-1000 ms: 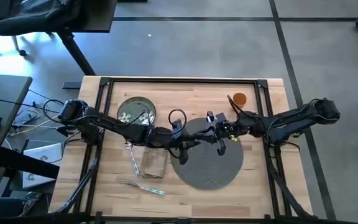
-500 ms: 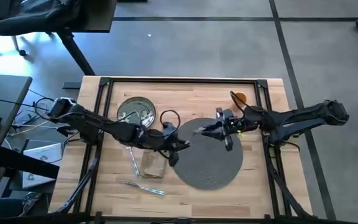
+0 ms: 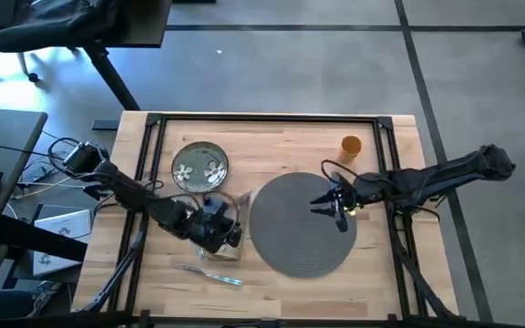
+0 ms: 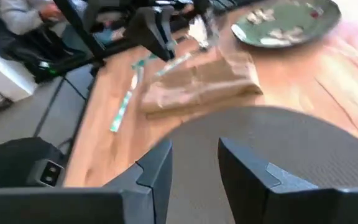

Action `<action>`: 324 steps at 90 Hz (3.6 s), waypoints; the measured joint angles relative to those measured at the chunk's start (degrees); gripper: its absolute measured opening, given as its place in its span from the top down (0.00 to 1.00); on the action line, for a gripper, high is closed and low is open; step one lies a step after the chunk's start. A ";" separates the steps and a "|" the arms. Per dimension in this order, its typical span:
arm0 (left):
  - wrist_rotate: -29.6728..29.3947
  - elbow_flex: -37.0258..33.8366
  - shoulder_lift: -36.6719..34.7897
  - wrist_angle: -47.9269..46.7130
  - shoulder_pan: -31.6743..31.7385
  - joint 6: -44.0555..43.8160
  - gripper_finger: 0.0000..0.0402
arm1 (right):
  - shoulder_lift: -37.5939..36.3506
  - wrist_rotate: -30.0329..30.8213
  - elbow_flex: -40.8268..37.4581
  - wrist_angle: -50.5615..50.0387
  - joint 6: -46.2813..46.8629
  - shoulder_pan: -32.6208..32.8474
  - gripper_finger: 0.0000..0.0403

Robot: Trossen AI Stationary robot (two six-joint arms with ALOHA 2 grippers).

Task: Set table place
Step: Put the blue fork on top of the brown table napkin, then adjust the brown table napkin

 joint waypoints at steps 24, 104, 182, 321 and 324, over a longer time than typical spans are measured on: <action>0.68 -13.14 0.07 15.55 0.25 -12.11 0.98 | 0.27 3.49 -4.20 8.21 0.52 0.92 0.73; 6.29 -18.43 5.53 23.43 2.47 -18.03 0.98 | 0.42 7.95 -4.21 8.07 -1.60 0.90 0.73; 15.91 -18.41 -2.52 12.25 2.78 -12.91 0.73 | 0.42 3.31 -4.21 7.48 0.13 0.90 0.73; 18.73 -5.53 9.77 10.36 13.29 22.79 0.86 | 0.42 2.40 -4.21 4.75 -0.53 0.90 0.73; 18.75 -5.53 9.22 10.35 13.28 23.29 0.86 | 0.42 2.40 -4.21 4.77 -0.50 0.90 0.73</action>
